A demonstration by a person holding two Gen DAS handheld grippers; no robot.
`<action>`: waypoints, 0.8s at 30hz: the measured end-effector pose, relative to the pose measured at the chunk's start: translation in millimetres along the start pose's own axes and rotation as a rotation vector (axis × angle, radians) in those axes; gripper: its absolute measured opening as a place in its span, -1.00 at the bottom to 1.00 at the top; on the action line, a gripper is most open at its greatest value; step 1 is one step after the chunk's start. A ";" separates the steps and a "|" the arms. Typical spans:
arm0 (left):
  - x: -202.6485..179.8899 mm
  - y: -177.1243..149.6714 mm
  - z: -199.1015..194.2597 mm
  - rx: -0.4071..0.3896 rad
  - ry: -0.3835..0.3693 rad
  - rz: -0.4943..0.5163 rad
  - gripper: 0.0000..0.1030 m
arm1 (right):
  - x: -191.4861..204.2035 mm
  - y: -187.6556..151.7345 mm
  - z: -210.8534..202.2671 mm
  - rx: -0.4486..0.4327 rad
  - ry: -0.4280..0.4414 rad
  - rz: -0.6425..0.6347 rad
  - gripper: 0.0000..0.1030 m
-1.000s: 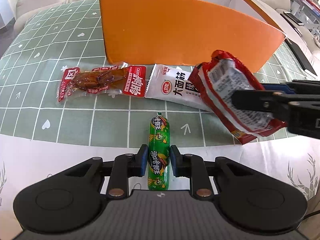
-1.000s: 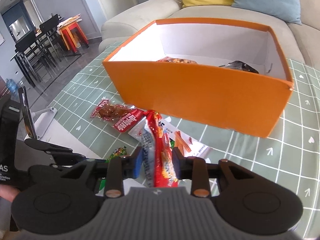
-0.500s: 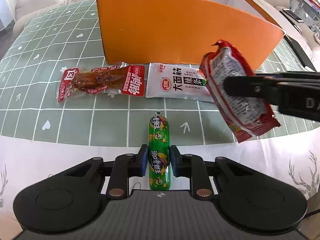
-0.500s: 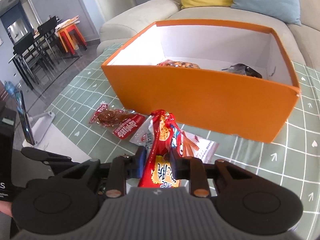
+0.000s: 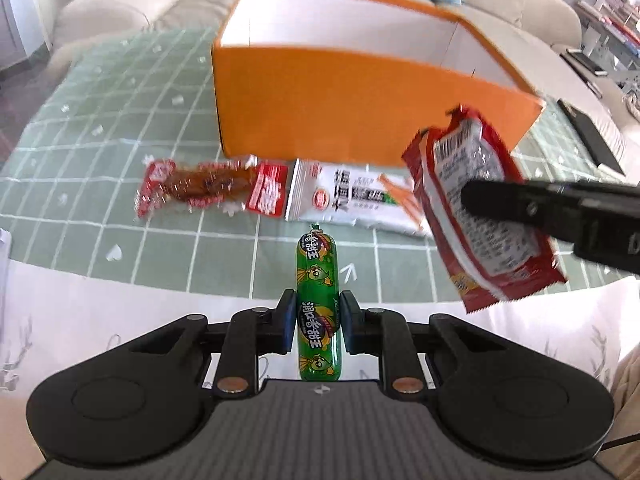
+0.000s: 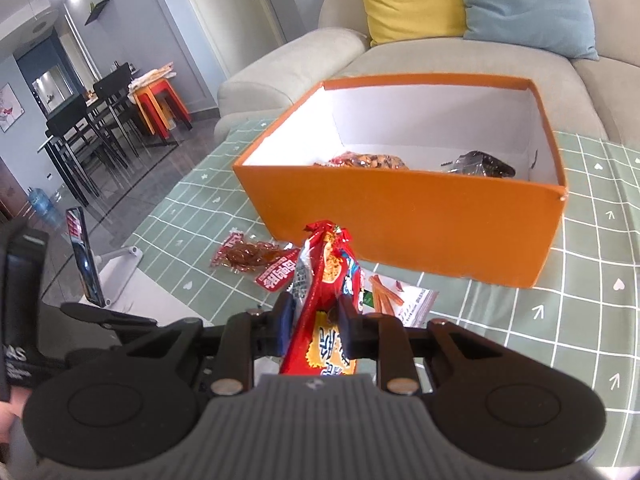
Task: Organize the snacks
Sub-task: 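Carry the sausage stick and the red Mimi bag over the orange box with both tools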
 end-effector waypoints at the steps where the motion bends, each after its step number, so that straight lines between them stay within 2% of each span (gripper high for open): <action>1: -1.9 2.8 -5.8 -0.011 -0.001 -0.003 -0.52 | -0.8 0.2 -3.9 -0.007 0.006 0.003 -0.60; 7: -13.1 30.0 -36.8 -0.088 -0.016 -0.014 -0.52 | -4.0 7.8 -30.2 -0.069 0.044 0.014 -0.60; 14: -10.0 78.2 -64.1 -0.191 -0.017 -0.020 -0.52 | -8.1 19.1 -58.6 -0.119 0.070 0.034 -0.60; 20: 2.3 119.6 -75.1 -0.218 0.000 0.018 -0.52 | -8.7 45.6 -76.3 -0.181 0.096 0.071 -0.60; 24: 2.3 144.7 -77.3 -0.240 -0.022 0.024 -0.52 | -8.9 75.1 -81.2 -0.210 0.105 0.087 -0.60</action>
Point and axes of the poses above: each gripper's, at about its wrist camera, not at the fingertips, and z roughly the way its jaws point, x to its left, y to its top, the point moved 9 cm from there along z, roughly the way its jaws point, and after that the axes turned 9 degrees about z, right-handed, at the moved point
